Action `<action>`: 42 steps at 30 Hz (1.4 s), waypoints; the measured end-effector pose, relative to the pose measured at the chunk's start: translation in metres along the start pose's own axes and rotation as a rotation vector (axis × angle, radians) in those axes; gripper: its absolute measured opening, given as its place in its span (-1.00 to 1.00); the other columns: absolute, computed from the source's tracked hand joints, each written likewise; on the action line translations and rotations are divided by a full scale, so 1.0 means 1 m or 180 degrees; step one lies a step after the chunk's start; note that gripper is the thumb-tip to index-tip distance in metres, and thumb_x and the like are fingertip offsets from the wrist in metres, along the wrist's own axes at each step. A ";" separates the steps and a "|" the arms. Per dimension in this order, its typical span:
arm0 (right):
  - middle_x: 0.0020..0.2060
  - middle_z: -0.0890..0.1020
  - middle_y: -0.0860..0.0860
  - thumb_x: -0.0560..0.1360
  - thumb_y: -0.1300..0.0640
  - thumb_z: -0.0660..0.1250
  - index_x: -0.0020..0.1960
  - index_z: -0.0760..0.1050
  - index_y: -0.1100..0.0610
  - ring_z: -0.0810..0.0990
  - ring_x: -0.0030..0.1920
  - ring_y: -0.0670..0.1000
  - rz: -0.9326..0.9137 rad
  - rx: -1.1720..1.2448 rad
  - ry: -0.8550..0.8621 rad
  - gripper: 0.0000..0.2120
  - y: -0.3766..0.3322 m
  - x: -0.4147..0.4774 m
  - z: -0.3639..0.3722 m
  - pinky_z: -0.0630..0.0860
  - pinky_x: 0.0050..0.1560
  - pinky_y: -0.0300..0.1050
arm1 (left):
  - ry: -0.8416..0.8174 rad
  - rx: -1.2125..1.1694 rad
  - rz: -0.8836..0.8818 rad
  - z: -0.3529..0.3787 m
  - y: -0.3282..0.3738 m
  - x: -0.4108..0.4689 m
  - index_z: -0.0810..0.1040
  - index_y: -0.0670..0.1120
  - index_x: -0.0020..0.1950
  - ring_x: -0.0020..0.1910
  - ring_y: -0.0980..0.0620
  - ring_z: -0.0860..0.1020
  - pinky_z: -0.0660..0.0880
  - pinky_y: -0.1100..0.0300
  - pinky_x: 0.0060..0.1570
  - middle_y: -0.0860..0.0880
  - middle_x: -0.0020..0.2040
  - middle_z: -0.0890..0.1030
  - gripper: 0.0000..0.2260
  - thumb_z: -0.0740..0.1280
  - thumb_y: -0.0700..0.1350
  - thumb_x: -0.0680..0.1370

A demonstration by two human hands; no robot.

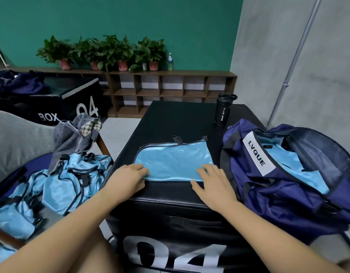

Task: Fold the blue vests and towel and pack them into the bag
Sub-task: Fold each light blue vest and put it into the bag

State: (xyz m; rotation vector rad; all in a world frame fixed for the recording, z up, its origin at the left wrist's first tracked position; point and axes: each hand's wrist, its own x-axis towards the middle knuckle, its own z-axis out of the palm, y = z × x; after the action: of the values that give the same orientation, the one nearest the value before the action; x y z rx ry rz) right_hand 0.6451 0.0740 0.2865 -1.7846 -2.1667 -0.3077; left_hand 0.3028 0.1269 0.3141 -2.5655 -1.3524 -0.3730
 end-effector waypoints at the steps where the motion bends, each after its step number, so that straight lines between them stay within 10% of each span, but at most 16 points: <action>1: 0.26 0.48 -0.05 0.66 -0.32 0.02 0.35 0.52 0.01 0.42 0.25 0.04 0.0040 -0.0013 0.0040 -0.46 -0.001 -0.002 -0.002 0.40 0.32 0.00 | -0.0062 0.0074 -0.0113 0.000 -0.002 0.002 0.64 0.05 0.02 -0.17 -0.09 0.66 0.54 0.07 -0.25 0.06 -0.13 0.60 -0.77 0.44 -0.13 0.38; 11: 0.10 0.48 -0.02 0.67 -0.31 -0.05 0.25 0.55 0.04 0.40 0.07 0.09 0.0294 -0.0161 0.0061 -0.43 -0.012 0.001 -0.010 0.40 0.21 0.06 | 0.0073 -0.0057 -0.1042 0.009 0.008 -0.002 0.59 0.08 -0.03 -0.23 -0.06 0.58 0.46 0.10 -0.44 0.09 -0.15 0.57 -0.67 0.41 -0.33 0.36; 29: 0.00 0.61 -0.14 0.70 -0.28 -0.11 0.15 0.66 -0.02 0.53 0.08 -0.01 0.0191 -0.0182 0.0173 -0.39 -0.005 0.007 -0.006 0.22 0.49 0.02 | 0.0129 0.0248 -0.0150 -0.009 0.023 -0.037 0.43 0.03 -0.14 -0.25 -0.04 0.48 0.28 0.06 -0.26 0.08 -0.23 0.43 -0.84 0.34 -0.17 0.37; 34: 0.43 0.50 0.03 0.60 -0.46 0.09 0.54 0.46 0.02 0.38 0.50 0.14 -0.0480 0.0258 0.0072 -0.27 -0.031 -0.004 -0.012 0.19 0.59 0.16 | 0.0151 0.0038 -0.0258 -0.009 0.033 -0.049 0.44 0.07 -0.08 -0.17 0.01 0.50 0.30 0.09 -0.21 0.12 -0.18 0.43 -0.90 0.32 -0.07 0.45; 42: 0.17 0.58 -0.06 0.54 -0.22 0.31 0.25 0.60 0.03 0.50 0.22 0.04 -0.1081 0.0823 0.0177 -0.57 -0.103 -0.003 -0.011 0.44 0.30 0.02 | 0.0531 -0.0722 -0.0304 -0.027 0.079 -0.043 0.48 0.09 0.00 -0.16 0.06 0.48 0.34 0.09 -0.16 0.14 -0.16 0.46 -0.88 0.30 -0.07 0.48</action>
State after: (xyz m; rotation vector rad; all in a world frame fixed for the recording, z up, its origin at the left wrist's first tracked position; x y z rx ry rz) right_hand 0.5457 0.0464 0.2993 -1.2570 -2.3423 -0.1420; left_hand 0.3422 0.0417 0.3201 -2.5796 -1.4479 -0.7809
